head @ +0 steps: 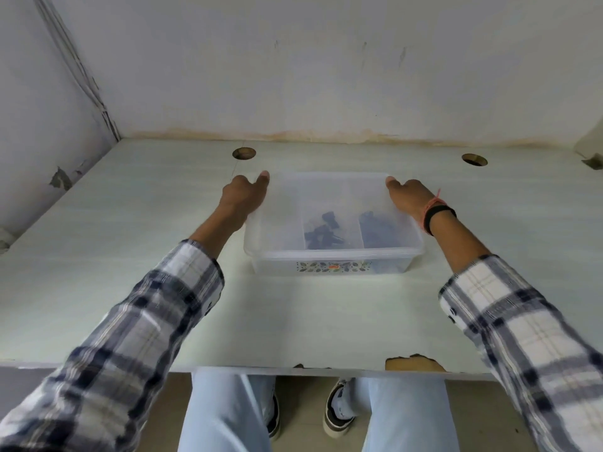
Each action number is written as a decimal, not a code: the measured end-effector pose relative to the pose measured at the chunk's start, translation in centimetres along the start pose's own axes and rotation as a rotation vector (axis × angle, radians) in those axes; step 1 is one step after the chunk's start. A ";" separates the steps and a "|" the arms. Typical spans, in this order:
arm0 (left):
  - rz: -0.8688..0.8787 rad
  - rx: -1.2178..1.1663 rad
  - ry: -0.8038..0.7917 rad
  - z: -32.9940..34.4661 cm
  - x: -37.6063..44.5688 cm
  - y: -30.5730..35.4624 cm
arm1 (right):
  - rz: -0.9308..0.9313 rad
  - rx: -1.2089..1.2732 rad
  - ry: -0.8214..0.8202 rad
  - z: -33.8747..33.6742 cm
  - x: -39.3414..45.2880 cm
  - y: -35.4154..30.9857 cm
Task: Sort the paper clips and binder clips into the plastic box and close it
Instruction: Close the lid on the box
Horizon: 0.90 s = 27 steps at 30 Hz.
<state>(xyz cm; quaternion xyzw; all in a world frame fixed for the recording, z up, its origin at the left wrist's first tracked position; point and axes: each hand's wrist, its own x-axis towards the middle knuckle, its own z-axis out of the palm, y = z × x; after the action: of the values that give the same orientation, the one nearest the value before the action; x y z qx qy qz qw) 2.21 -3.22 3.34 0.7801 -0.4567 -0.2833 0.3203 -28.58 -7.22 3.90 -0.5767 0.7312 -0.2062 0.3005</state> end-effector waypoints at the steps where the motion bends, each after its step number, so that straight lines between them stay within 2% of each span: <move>1: 0.010 0.044 -0.012 -0.1 -1.1 -0.5 | 0.009 -0.031 -0.011 0.1 -1.0 0.5; 5: 0.051 0.165 -0.036 0.5 -5.5 -2.2 | 0.005 -0.105 0.089 0.8 -3.9 2.3; 9: 0.135 0.222 0.080 1.5 -7.0 -2.6 | -0.007 -0.101 0.208 1.8 -4.6 2.6; 15: 0.129 0.237 0.124 1.2 -6.7 -2.0 | -0.010 -0.205 0.287 1.6 -5.5 1.6; 16: 0.165 0.317 0.168 1.1 -7.1 -1.7 | -0.039 -0.268 0.310 1.4 -5.9 1.3; 18: 0.349 0.487 0.274 1.0 -8.0 -1.0 | -0.203 -0.437 0.358 1.4 -7.0 0.6; 20: 0.591 0.534 0.301 1.4 -8.9 -0.3 | -0.434 -0.529 0.306 2.0 -8.1 -0.2; 22: 0.701 0.521 0.181 2.4 -9.9 0.2 | -0.554 -0.528 0.136 2.8 -9.1 -0.8; 25: 0.690 0.559 -0.013 4.1 -10.9 0.1 | -0.559 -0.552 -0.055 3.9 -9.9 -1.1; 27: 0.670 0.609 -0.053 4.4 -10.7 -0.3 | -0.548 -0.576 -0.084 4.1 -9.9 -0.9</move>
<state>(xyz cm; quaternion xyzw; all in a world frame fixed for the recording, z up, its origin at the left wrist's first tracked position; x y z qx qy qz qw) -5.39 5.41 1.98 0.6403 -0.7547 -0.0366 0.1384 -23.60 2.31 3.49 -0.8189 0.5653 -0.0415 0.0897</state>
